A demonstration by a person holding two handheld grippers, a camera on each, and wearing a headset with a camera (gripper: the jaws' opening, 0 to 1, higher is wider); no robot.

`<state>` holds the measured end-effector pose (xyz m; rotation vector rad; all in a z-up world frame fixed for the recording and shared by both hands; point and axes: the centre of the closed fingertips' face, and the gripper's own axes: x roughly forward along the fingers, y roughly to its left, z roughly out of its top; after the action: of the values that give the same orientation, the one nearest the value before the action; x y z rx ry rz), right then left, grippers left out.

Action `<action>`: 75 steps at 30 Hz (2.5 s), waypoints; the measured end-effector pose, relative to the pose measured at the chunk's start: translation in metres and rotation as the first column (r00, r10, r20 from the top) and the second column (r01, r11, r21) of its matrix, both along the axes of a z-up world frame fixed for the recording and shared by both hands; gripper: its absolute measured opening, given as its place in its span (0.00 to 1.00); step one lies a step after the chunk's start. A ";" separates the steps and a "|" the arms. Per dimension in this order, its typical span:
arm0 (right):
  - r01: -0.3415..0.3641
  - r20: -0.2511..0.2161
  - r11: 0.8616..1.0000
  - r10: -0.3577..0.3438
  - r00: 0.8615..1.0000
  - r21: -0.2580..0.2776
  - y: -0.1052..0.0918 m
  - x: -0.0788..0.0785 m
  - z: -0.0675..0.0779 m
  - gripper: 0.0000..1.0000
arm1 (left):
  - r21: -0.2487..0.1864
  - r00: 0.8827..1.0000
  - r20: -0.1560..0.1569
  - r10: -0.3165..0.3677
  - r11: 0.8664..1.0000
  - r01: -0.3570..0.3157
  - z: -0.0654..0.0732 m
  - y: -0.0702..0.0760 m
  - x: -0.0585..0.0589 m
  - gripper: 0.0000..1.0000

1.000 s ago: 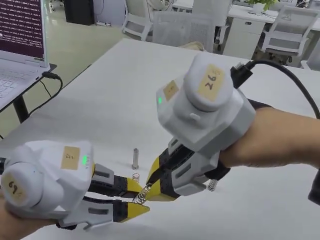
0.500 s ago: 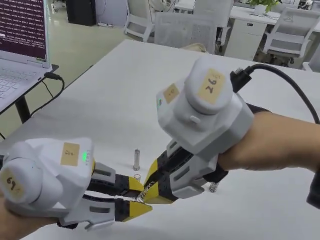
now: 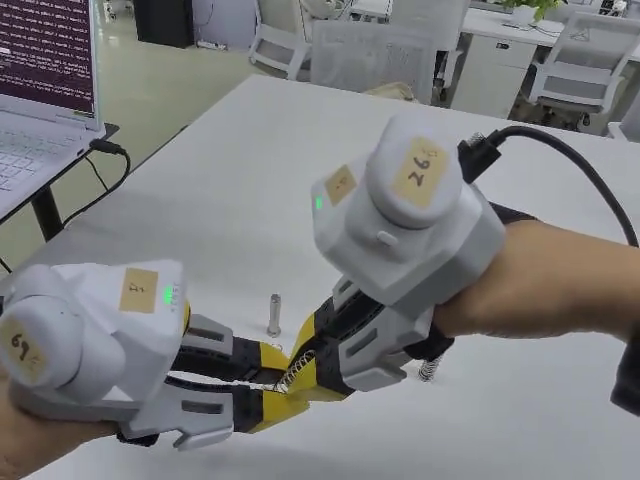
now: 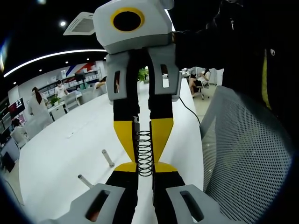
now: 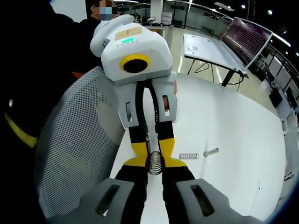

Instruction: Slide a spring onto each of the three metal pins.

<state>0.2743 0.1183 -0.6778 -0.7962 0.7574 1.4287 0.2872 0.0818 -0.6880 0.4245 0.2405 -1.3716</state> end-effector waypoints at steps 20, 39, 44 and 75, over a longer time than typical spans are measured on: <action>0.023 0.010 0.999 -0.022 1.000 -0.043 -0.010 0.009 0.001 0.08 | -0.032 0.998 -0.059 0.037 0.999 -0.039 -0.001 0.010 0.002 0.22; 0.077 0.032 0.996 -0.076 0.997 -0.052 -0.028 0.028 0.008 0.08 | -0.029 0.986 -0.092 0.136 0.990 -0.139 -0.011 0.027 0.013 0.46; 0.090 0.039 0.995 -0.087 0.995 -0.053 -0.032 0.032 0.008 0.08 | -0.032 0.982 -0.096 0.166 0.985 -0.169 -0.013 0.032 0.017 0.49; 0.162 0.084 0.980 -0.153 0.985 -0.114 -0.063 0.077 0.015 0.08 | -0.044 0.958 -0.096 0.272 0.960 -0.277 -0.019 0.055 0.026 0.59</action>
<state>0.3518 0.0556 -0.6632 -0.8580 0.8366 1.2140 0.3134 0.1373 -0.7072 0.2713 0.3207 -1.1219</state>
